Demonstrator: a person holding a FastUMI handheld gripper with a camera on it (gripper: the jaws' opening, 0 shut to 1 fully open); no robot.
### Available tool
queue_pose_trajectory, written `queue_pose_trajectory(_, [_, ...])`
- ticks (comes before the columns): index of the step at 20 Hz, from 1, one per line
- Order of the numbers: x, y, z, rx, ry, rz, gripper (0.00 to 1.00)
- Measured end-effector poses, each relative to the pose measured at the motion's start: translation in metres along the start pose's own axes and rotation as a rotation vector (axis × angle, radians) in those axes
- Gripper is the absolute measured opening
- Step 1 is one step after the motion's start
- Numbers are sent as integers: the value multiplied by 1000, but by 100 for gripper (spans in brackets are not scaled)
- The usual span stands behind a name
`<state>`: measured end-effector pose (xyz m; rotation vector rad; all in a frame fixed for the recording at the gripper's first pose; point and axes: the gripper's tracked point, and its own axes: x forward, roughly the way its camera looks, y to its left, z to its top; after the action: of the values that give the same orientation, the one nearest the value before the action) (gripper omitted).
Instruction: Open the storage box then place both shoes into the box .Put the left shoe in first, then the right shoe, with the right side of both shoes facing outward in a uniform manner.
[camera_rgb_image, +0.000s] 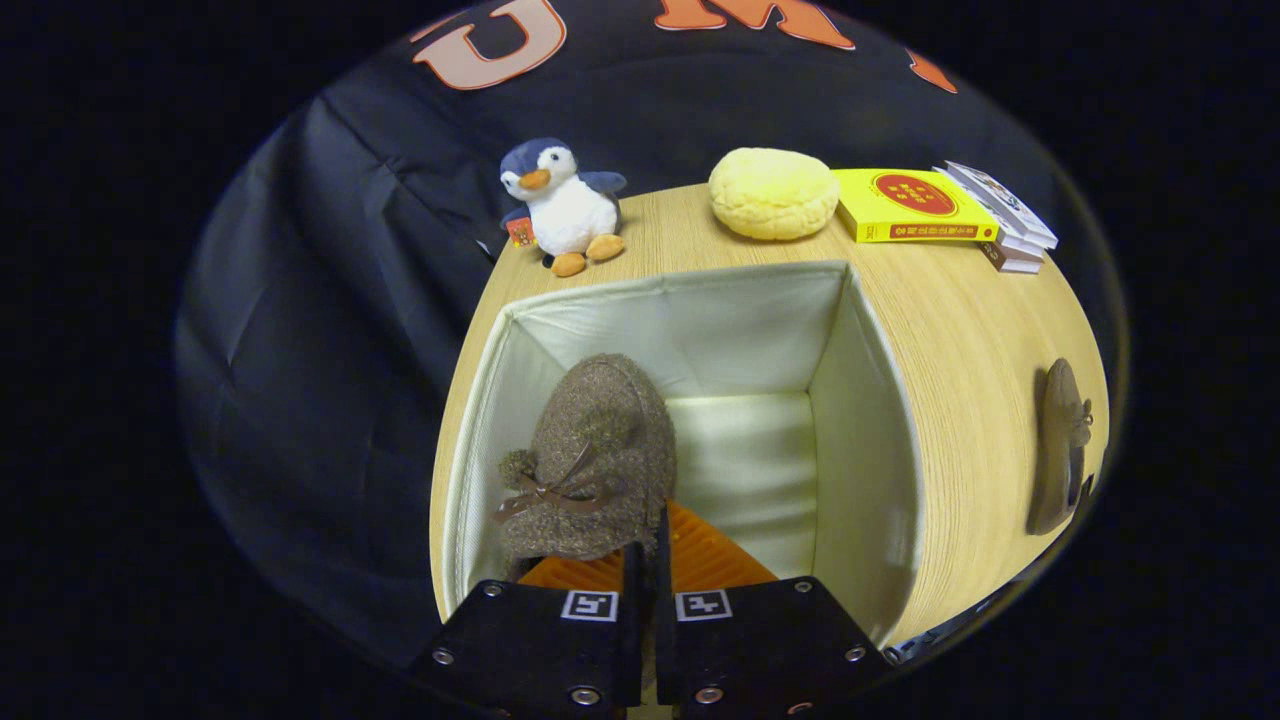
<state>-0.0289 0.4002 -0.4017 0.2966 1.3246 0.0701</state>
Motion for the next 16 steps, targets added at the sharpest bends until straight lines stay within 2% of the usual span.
queue_pose_trajectory(2, [4, 4, -9, -37, 32, 14, 8])
queue_pose_trajectory(4, [4, 21, -18, -91, 74, 103, 14])
queue_pose_trajectory(6, [-3, 37, -15, -153, 52, 183, 24])
queue_pose_trajectory(7, [-7, 40, -16, -183, 55, 207, 39])
queue_pose_trajectory(9, [-18, 45, -16, -204, 40, 245, 56])
queue_pose_trajectory(13, [-49, 27, -8, -240, -21, 281, 78])
queue_pose_trajectory(16, [-79, -1, 8, -245, -92, 296, 88])
